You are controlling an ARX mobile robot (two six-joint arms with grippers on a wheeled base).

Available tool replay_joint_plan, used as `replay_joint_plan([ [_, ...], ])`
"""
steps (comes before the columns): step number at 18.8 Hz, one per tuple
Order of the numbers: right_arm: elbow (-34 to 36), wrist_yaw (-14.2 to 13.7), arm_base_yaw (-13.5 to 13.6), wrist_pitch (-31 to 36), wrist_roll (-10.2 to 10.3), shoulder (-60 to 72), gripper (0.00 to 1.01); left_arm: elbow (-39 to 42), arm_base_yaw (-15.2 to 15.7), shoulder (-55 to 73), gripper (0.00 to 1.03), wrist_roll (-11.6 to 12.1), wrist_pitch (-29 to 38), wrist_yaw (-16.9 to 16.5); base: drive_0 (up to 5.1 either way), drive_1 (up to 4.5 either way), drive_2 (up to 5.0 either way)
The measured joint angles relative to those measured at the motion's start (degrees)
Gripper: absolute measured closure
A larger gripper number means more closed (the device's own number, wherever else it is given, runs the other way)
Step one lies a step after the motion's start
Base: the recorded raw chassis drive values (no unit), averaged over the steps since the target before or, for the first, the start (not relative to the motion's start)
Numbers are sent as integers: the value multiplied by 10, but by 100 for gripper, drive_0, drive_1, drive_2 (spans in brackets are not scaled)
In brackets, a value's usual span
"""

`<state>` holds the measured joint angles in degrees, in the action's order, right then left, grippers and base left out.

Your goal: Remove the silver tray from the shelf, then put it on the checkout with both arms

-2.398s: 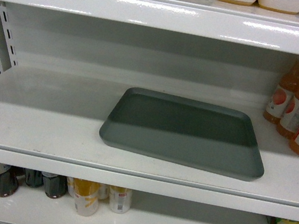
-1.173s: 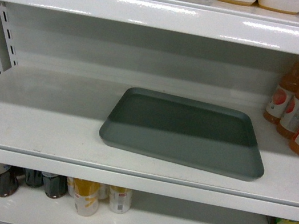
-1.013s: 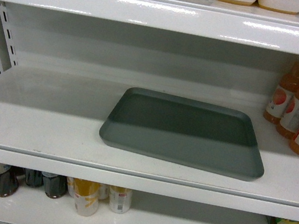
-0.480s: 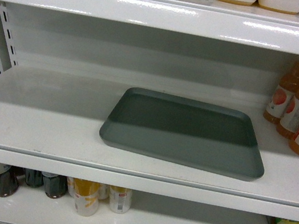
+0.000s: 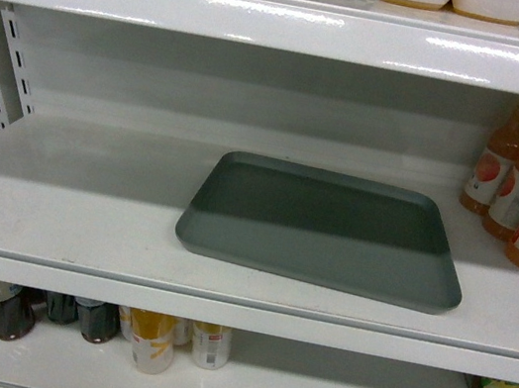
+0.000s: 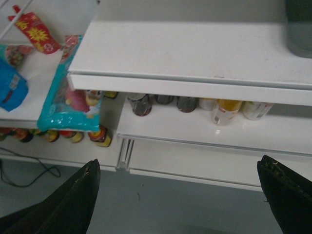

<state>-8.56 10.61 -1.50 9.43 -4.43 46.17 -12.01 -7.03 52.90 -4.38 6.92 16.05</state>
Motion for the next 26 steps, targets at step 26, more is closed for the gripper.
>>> replay_joint_plan([
  [26,-655,-126,47,69,126,882,3,-691,-58,824,5,-28,20,-101,0,0,0],
])
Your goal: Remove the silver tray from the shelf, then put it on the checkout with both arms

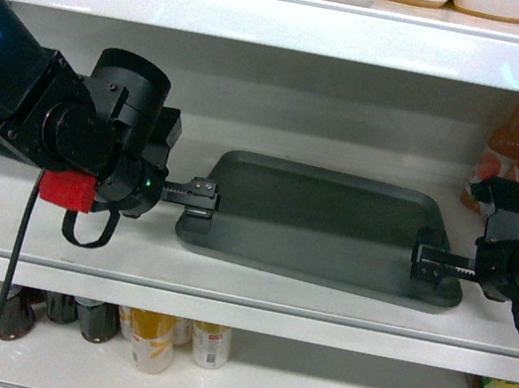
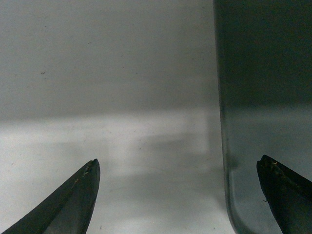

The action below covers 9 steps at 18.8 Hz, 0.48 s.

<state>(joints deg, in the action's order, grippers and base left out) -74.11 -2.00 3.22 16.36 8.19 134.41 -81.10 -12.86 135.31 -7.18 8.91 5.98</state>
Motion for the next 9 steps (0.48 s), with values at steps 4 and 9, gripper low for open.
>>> replay_joint_plan([
  [4,-24,0,-3,-14,5,16,3,-21,-2,9,5,0,-10,0,0,0,0],
  [9,-93,0,-7,-65,28,49,3,-65,-10,40,5,1,-43,2,0,0,0],
])
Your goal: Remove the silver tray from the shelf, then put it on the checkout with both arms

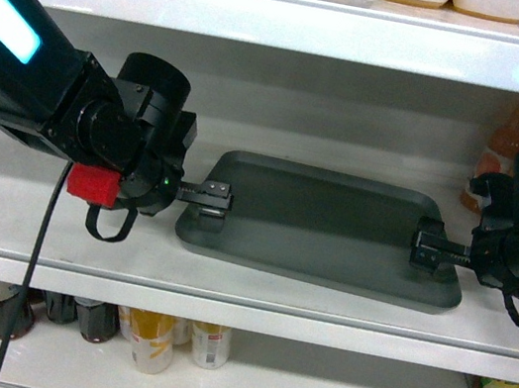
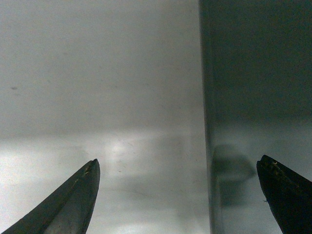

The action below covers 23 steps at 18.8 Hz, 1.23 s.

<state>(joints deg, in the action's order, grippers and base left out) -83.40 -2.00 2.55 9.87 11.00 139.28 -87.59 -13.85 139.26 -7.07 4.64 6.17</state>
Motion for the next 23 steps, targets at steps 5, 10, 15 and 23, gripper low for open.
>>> replay_joint_plan([
  [5,-34,-14,1,-36,7,13,13,-14,-3,10,6,-4,-23,-4,0,0,0],
  [10,13,10,-3,16,28,4,99,54,1,-12,99,-69,14,-72,0,0,0],
  [15,66,13,-3,51,36,-22,99,118,0,-43,100,-90,67,-77,0,0,0],
  [23,296,37,-4,152,54,-181,99,337,-36,-194,100,-90,187,-6,0,0,0],
])
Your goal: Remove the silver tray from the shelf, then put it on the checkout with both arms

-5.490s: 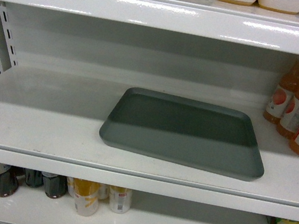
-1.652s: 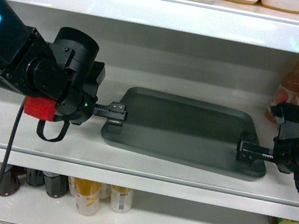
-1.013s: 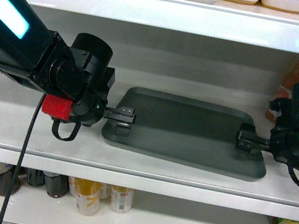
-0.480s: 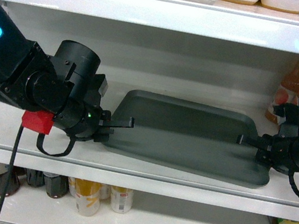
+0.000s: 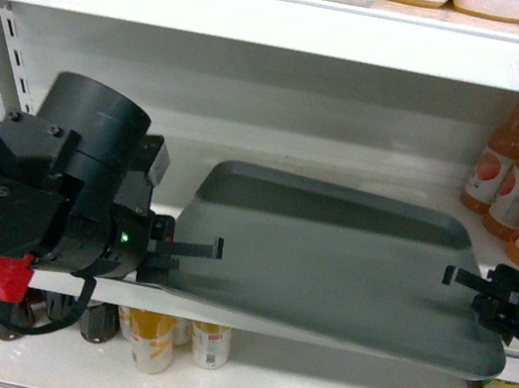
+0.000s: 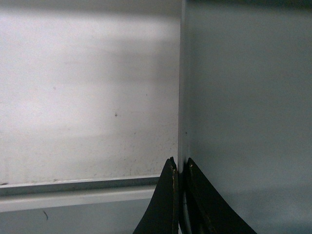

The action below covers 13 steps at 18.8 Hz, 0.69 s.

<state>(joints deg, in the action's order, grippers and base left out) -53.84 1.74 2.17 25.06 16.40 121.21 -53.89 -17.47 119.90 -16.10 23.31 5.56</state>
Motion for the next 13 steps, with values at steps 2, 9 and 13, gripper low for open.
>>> replay_joint_plan([
  [2,54,9,0,21,1,-73,99,54,-9,-71,100,10,24,21,0,0,0],
  [9,265,54,9,-9,1,-353,99,227,-8,-281,100,15,21,32,0,0,0],
  [13,309,63,16,-30,18,-445,99,259,-2,-353,100,18,6,33,0,0,0],
])
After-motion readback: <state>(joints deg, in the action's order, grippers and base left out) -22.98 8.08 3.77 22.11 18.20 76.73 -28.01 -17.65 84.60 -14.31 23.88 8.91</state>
